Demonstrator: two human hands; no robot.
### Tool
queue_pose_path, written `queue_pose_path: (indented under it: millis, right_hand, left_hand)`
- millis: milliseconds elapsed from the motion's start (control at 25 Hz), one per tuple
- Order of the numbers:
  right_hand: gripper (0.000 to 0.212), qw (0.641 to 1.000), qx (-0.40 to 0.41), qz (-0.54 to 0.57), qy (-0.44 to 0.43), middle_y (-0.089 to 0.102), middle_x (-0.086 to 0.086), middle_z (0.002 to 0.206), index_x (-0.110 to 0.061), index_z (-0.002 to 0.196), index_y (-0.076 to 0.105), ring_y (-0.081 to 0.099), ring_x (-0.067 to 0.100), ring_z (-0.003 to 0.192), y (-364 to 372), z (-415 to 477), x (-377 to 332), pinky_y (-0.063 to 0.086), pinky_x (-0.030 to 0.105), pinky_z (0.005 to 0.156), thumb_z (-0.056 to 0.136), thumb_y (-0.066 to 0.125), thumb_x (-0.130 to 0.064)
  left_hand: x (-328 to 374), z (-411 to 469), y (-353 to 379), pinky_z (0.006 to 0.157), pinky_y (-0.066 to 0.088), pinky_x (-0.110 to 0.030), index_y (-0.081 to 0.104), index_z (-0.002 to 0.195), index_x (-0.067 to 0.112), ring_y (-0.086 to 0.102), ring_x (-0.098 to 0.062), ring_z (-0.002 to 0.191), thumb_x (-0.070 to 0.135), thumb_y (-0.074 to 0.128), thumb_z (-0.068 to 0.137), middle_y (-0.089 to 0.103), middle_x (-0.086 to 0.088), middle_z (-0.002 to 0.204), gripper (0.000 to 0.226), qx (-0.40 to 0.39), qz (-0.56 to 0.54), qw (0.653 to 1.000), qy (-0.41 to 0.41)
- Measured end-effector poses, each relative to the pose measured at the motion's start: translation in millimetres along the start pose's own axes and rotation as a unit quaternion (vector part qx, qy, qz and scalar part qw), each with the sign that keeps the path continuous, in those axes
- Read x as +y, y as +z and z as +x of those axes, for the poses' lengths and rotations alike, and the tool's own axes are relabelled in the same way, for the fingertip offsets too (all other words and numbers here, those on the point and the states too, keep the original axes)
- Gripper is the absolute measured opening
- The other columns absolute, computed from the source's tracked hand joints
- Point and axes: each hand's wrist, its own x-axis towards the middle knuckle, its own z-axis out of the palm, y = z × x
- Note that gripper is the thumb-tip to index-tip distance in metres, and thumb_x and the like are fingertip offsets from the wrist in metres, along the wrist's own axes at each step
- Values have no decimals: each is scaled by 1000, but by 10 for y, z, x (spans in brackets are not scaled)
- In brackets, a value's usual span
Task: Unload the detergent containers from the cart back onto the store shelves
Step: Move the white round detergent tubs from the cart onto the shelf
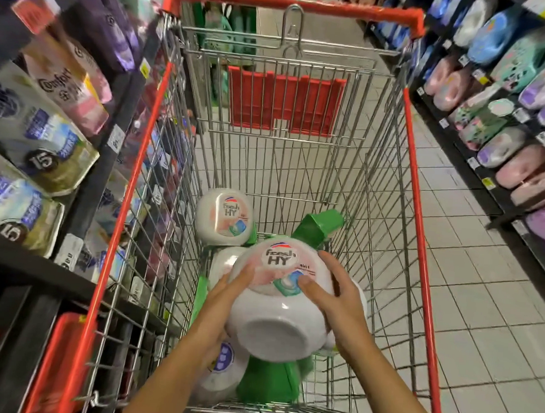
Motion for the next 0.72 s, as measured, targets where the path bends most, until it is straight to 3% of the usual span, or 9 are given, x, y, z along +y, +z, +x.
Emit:
queue_pose_path:
  millis: [120, 200, 280, 400, 480, 600, 720]
  right_hand:
    - [68, 997, -39, -40, -58, 61, -8, 124, -30, 129, 53, 65, 10, 106, -80, -62, 30, 57, 38, 88, 71, 84, -14]
    - [72, 995, -53, -29, -76, 61, -7, 124, -30, 130, 52, 65, 12, 107, -146, -81, 64, 58, 37, 86, 67, 83, -18]
    - [65, 996, -26, 74, -50, 64, 5, 120, -25, 129, 52, 68, 23, 100, -167, -76, 109, 59, 41, 77, 71, 79, -16]
    - [49, 976, -25, 215, 26, 72, 13, 100, -13, 125, 54, 71, 25, 79, -164, -124, 109, 59, 34, 61, 79, 66, -24]
    - [47, 975, -81, 204, 38, 72, 16, 105, -13, 124, 56, 71, 31, 88, -159, -184, 107, 59, 39, 67, 82, 70, -29]
    - [47, 983, -81, 166, -6, 71, 16, 109, -20, 120, 59, 70, 34, 94, -134, -341, 41, 60, 40, 70, 79, 74, -35]
    - [59, 987, -73, 122, -72, 70, 11, 108, -25, 120, 59, 69, 34, 95, -117, -582, -32, 60, 41, 73, 67, 78, -43]
  left_hand:
    - [-23, -65, 28, 91, 53, -50, 57, 130, 26, 69, -32, 102, 39, 81, 61, 71, -10, 114, 74, 13, -8, 1000, 10]
    - [-62, -153, 69, 87, 55, -50, 57, 129, 31, 70, -30, 101, 29, 84, 59, 71, -7, 115, 75, 32, -26, 998, 54]
    - [-95, -271, 145, 73, 60, -40, 57, 125, 35, 71, -23, 96, 20, 89, 54, 73, -1, 110, 79, 57, -24, 990, 124]
    - [-123, -458, 242, 60, 58, -25, 53, 129, 35, 72, -10, 89, 11, 91, 48, 73, 10, 104, 93, 65, -35, 978, 197]
    - [-120, -588, 263, 61, 59, -26, 50, 132, 37, 71, -10, 93, 12, 95, 43, 71, 13, 108, 102, 65, -26, 972, 224]
    - [-136, -783, 241, 68, 59, -36, 47, 135, 42, 69, -19, 101, 20, 90, 43, 68, 7, 118, 104, 60, -33, 973, 222]
    - [-191, -1039, 244, 75, 59, -43, 51, 121, 60, 70, -22, 101, 35, 89, 46, 68, 6, 119, 87, 89, -29, 975, 201]
